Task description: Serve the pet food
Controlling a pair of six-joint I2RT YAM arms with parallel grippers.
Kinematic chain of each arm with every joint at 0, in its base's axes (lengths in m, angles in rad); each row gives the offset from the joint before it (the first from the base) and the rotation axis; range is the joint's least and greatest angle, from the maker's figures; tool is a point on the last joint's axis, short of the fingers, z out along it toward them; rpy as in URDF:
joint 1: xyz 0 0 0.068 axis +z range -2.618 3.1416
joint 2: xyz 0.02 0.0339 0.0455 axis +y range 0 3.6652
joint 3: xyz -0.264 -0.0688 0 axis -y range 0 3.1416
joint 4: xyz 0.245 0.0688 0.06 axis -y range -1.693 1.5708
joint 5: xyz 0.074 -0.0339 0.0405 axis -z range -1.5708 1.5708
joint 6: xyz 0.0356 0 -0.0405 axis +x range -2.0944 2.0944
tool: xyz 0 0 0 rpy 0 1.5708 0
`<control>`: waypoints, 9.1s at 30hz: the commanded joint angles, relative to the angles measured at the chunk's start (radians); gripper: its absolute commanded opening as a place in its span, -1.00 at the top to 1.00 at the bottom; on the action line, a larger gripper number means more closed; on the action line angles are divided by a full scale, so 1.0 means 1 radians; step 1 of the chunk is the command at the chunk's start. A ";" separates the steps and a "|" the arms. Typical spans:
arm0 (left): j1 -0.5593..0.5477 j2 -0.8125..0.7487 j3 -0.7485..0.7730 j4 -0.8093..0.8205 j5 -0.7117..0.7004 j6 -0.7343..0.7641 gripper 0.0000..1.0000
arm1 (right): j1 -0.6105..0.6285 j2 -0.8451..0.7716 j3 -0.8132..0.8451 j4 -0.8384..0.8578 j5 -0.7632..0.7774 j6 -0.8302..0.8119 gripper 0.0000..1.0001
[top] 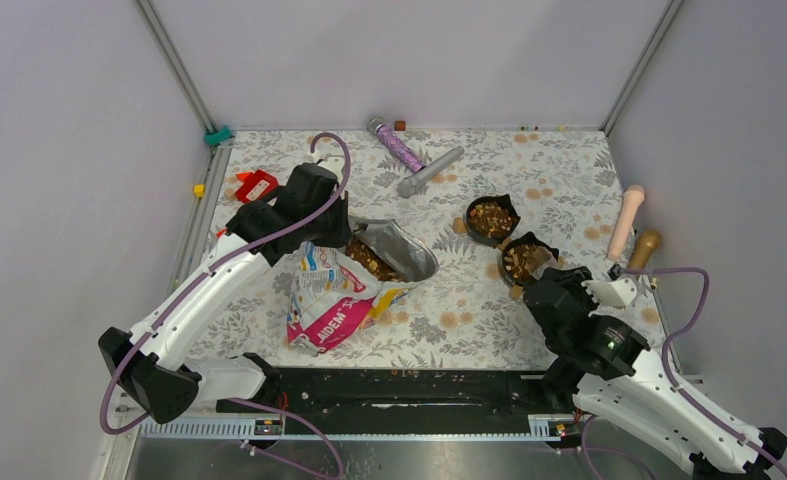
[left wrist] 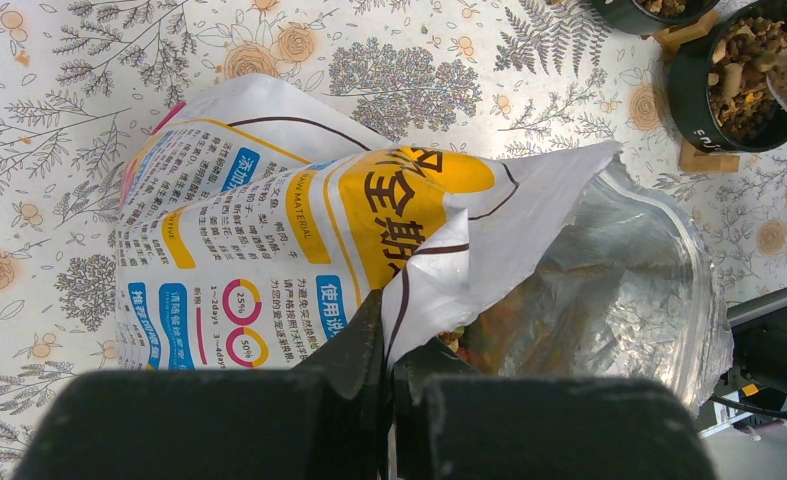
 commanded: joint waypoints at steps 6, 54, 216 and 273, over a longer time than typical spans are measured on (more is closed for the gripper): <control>-0.004 0.008 0.019 0.055 0.045 -0.010 1.00 | 0.000 -0.031 0.072 -0.030 0.074 -0.081 1.00; -0.004 0.011 0.018 0.054 0.058 -0.012 1.00 | -0.004 0.104 0.373 -0.098 -0.182 -0.553 1.00; -0.005 0.007 0.032 0.037 0.088 -0.001 1.00 | -0.010 0.048 -0.254 1.231 -0.941 0.093 1.00; -0.005 0.018 0.032 0.038 0.091 0.000 1.00 | -0.010 -0.459 -0.369 1.044 -0.450 0.013 1.00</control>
